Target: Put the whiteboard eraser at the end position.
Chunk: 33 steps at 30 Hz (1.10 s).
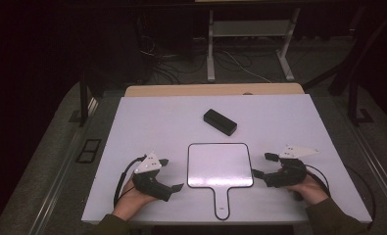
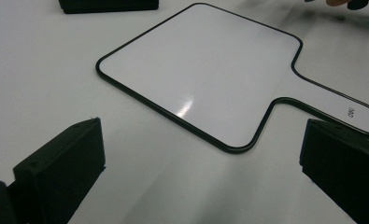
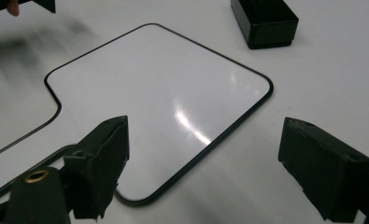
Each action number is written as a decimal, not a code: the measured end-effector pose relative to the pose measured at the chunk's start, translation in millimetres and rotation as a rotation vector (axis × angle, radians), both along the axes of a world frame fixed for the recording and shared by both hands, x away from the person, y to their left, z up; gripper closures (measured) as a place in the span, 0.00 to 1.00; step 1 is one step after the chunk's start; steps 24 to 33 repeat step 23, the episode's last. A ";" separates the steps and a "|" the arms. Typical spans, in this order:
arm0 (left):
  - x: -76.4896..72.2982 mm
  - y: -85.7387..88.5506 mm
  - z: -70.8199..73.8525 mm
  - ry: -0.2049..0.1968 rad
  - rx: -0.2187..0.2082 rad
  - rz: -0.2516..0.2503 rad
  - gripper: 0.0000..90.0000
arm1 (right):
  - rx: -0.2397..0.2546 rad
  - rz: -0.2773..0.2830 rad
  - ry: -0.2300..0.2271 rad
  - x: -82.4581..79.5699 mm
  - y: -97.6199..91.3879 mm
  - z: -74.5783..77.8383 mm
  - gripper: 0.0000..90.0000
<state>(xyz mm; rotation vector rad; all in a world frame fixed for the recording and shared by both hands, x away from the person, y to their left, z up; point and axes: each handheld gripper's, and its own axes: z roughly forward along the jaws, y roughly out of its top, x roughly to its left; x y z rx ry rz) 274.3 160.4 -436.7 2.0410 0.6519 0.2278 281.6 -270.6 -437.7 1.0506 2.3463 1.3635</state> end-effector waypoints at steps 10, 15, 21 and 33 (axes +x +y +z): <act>-0.2 0.0 -0.5 0.003 0.006 -0.005 0.00 | -0.019 0.001 -0.003 -15.6 -12.4 -4.4 0.17; -0.2 0.6 -0.4 0.002 0.012 -0.007 0.00 | -0.022 -0.022 -0.003 -18.0 -24.1 -5.8 0.17; -0.4 0.6 -0.3 -0.001 0.013 -0.008 0.00 | -0.028 -0.027 0.001 -20.1 -30.3 -8.9 0.17; -0.4 0.4 -0.3 0.000 0.013 -0.008 0.00 | -0.027 -0.027 0.002 -20.1 -29.8 -8.5 0.17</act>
